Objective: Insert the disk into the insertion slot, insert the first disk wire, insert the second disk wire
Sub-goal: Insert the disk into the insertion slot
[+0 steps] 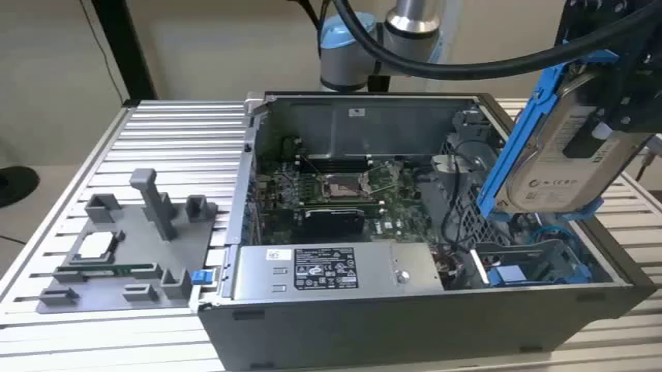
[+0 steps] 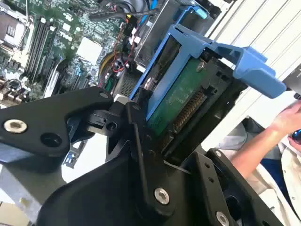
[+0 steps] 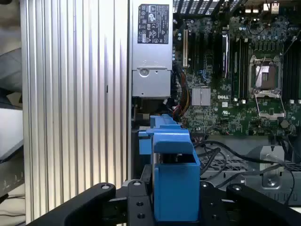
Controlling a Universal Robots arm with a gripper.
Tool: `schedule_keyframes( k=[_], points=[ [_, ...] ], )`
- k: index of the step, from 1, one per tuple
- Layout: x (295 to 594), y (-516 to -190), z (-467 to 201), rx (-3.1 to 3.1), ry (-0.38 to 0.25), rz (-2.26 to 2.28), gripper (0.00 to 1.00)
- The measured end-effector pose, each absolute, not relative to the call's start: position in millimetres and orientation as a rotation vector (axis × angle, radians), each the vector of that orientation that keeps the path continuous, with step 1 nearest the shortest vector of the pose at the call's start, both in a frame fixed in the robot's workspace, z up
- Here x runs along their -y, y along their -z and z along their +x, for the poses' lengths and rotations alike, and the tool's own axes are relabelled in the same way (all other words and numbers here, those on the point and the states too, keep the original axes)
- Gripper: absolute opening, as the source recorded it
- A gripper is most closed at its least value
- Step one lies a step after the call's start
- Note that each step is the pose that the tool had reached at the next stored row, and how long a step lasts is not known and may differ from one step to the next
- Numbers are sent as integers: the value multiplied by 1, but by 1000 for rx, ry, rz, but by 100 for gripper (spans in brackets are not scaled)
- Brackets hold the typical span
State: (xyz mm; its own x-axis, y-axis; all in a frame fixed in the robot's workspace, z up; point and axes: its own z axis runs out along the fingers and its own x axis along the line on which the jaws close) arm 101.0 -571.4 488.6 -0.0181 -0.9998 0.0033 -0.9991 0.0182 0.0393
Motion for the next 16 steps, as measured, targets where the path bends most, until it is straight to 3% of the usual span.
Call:
schedule_keyframes(
  k=[16],
  points=[
    [571,-483,105,2220,40,2180,0]
  ],
)
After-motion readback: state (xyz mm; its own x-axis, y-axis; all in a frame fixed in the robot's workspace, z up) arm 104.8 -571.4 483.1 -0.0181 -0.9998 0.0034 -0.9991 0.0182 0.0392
